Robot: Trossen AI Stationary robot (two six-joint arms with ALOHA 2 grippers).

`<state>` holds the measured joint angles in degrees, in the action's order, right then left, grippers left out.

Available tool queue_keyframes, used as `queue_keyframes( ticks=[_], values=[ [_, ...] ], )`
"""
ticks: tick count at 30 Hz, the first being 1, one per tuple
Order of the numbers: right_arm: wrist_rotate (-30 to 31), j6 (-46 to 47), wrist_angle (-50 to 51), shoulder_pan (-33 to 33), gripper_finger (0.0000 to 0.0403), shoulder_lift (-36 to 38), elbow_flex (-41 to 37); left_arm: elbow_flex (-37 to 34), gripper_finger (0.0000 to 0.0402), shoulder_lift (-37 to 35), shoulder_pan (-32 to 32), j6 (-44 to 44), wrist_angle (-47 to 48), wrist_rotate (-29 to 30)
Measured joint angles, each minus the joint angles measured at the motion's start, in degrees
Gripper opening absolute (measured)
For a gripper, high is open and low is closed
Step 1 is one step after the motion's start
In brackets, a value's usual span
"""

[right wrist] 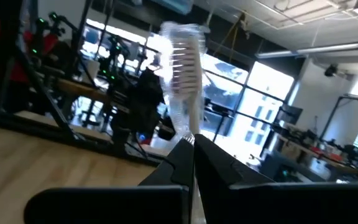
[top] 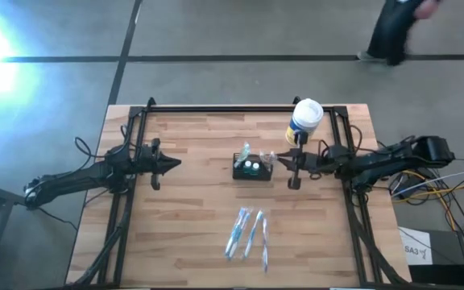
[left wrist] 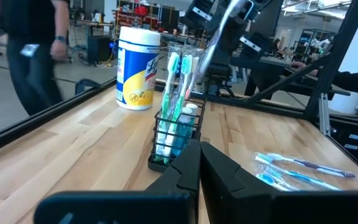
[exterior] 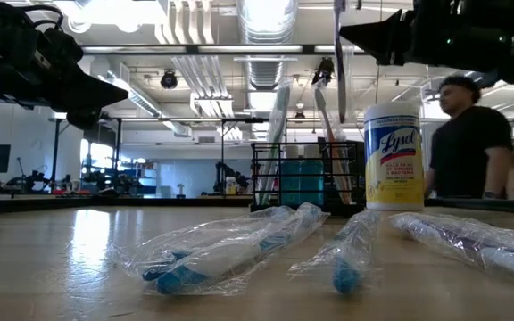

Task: Pick & Place toothbrushing station
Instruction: Put the right violet toothbrush into the wire organizer

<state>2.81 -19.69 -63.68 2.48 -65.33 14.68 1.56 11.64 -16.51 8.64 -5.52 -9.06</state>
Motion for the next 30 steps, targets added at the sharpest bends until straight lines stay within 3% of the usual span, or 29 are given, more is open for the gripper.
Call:
queue_keyframes(
  ticks=[13, 22, 30],
  values=[
    [1.36, 1.68, -3.24, -0.07, 0.0008, -12.41, 3.70, 0.00, 0.0010, 0.02, 0.00, 0.98, 0.01, -0.02],
    [4.89, 2.98, -4.07, -0.09, 0.0008, -15.51, 2.52, 0.00, 0.0010, 0.00, 0.00, 1.84, 0.24, -0.04],
    [7.05, 9.33, -19.90, -0.43, 0.0008, -19.43, -4.22, -0.09, 0.0010, 0.02, 0.00, 1.75, 1.51, -0.07]
  ],
)
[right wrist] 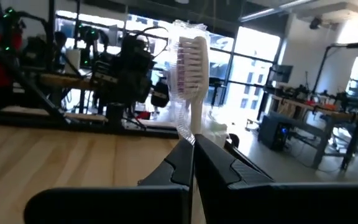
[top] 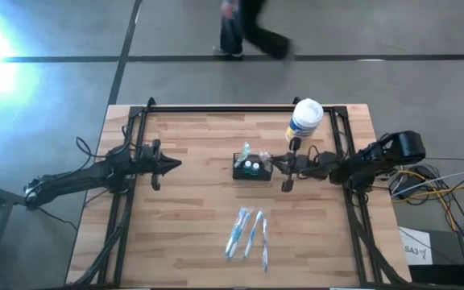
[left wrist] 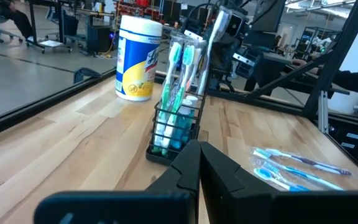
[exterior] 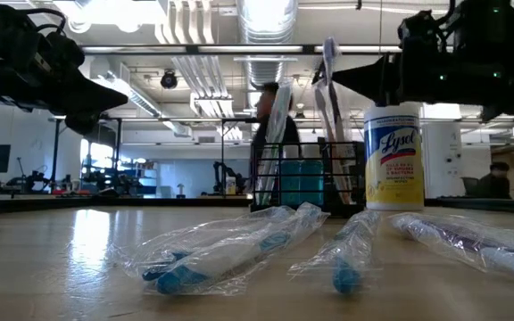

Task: Pick & Place toothbrushing station
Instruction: Put the right violet toothbrush into the wire organizer

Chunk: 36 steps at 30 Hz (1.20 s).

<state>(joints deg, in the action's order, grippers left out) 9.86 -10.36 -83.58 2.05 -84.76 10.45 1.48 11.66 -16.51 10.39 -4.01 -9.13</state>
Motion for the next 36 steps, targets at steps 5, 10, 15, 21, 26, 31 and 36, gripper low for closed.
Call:
queue_keyframes(
  ticks=[5, 10, 15, 21, 26, 31, 36],
  values=[
    [3.72, 2.75, -2.84, -1.20, 0.0008, -5.52, -0.69, -0.54, 0.0010, 0.00, 0.00, -0.09, -0.50, 0.00],
    [4.78, 2.69, -3.90, -2.59, 0.0008, -11.39, 0.94, -0.83, 0.0010, -0.02, 0.00, -0.09, -1.97, 0.00],
    [6.44, 2.97, -6.18, -2.94, 0.0008, -15.44, 0.82, -0.85, 0.0010, 0.00, -0.01, -0.15, -1.97, 0.01],
    [8.36, 4.83, -6.50, -2.95, 0.0008, -17.37, 0.73, -0.85, 0.0010, -0.01, -0.01, -0.20, -1.95, 0.02],
    [8.30, 5.79, -6.21, -2.95, 0.0008, -16.53, 0.63, -0.85, 0.0010, 0.00, -0.02, -0.36, -1.94, 0.02],
    [7.78, 6.09, -6.16, -2.95, 0.0009, -13.58, 0.59, -0.85, 0.0010, 0.00, -0.02, -0.72, -1.92, 0.02],
    [6.70, 9.52, 1.30, -3.06, 0.0032, -9.56, 0.72, -0.85, 0.0010, 0.00, -0.02, -0.76, -1.92, 0.02]
  ],
)
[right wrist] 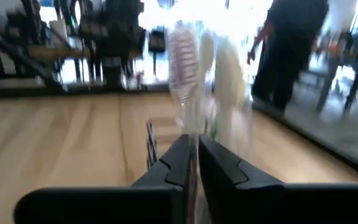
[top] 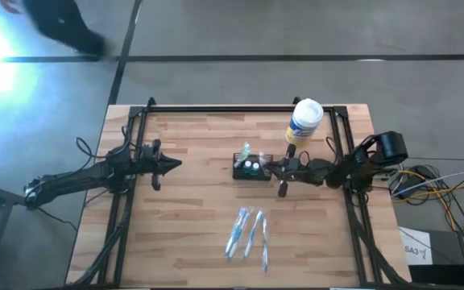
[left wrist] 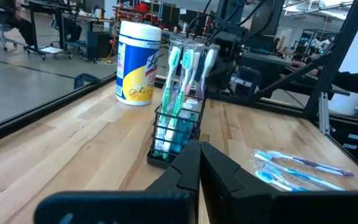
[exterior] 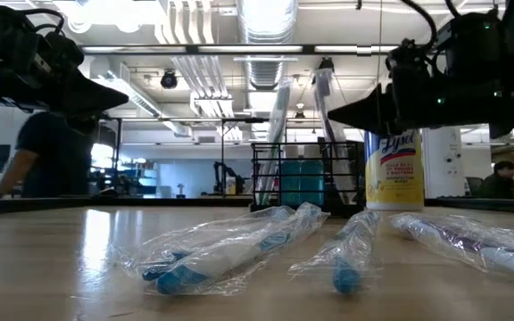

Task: Pick & Place toothbrushing station
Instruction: Put the right violet toothbrush into the wire organizer, then put the violet toothbrush into the wire organizer

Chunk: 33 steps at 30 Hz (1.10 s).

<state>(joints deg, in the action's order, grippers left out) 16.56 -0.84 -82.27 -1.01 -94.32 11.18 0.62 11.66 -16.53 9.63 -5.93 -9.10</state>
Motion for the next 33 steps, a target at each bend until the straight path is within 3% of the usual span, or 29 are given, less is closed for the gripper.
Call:
queue_keyframes(
  ticks=[4, 12, 17, 26, 33],
  values=[
    [2.00, 3.67, 12.50, 0.01, 0.0064, 4.40, 0.94, 0.00, 0.0010, 0.00, 0.00, -0.03, 0.09, 0.00],
    [2.81, 4.79, 23.54, -0.27, 0.0124, 15.06, 2.46, -0.02, 0.0010, 0.00, 0.01, -0.48, 0.19, -0.01],
    [2.81, 6.78, 38.96, -0.28, 0.0146, 23.69, 4.23, -0.02, 0.0010, -0.02, 0.00, -0.46, 0.96, -0.01],
    [2.82, 10.92, 68.27, -7.59, 0.0152, 32.38, 15.94, -0.02, 0.0010, 0.00, 0.00, -0.60, 1.45, -0.02],
    [3.15, 26.94, 93.94, -16.89, 0.0137, 30.21, 29.23, -0.02, 0.0010, -0.02, 0.02, -0.83, 0.82, -0.02]
  ],
)
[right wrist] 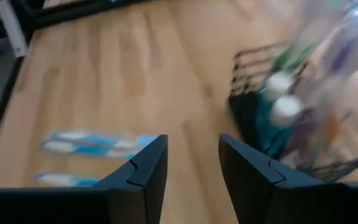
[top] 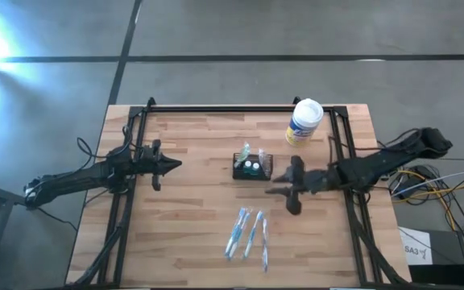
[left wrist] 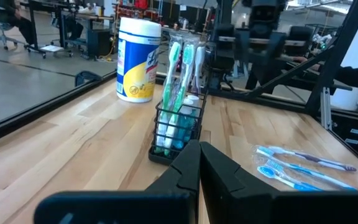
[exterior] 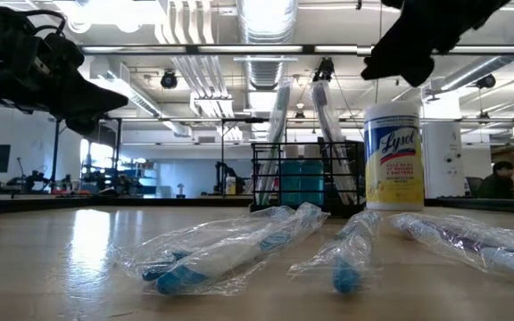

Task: Pick & Place toothbrushing station
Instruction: Put the violet toothbrush into the wire organizer

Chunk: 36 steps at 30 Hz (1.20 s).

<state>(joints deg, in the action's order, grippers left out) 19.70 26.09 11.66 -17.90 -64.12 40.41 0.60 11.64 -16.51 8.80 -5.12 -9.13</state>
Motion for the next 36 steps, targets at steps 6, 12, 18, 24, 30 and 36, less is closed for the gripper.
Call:
queue_keyframes(
  ticks=[6, 12, 18, 24, 30, 36],
  values=[
    [0.07, 11.56, 7.74, -6.15, 0.0129, -5.76, 6.44, 0.00, 0.0010, 0.00, -0.02, -0.37, -0.01, -0.08],
    [2.16, 12.25, 3.62, -12.58, 0.0121, -10.59, 9.09, 0.28, 0.0010, 0.02, -0.02, -4.61, -0.11, -0.28],
    [6.02, 27.86, 5.60, -15.56, 0.0107, -16.86, 12.90, 0.37, 0.0010, 0.01, -0.02, -5.99, -0.86, -0.28],
    [3.78, 46.95, 19.72, -17.20, 0.0092, -27.38, 22.31, 0.20, 0.0010, 0.00, -0.02, -5.53, -0.80, -0.37],
    [1.49, 57.45, 35.33, -17.34, 0.0100, -38.85, 36.22, 0.11, 0.0010, 0.02, 0.00, -5.55, -0.80, -0.84],
    [-5.58, 60.78, 40.63, -16.36, 0.0152, -47.51, 45.56, 0.11, 0.0010, 0.02, -0.02, -5.36, -0.78, -3.81]
  ],
)
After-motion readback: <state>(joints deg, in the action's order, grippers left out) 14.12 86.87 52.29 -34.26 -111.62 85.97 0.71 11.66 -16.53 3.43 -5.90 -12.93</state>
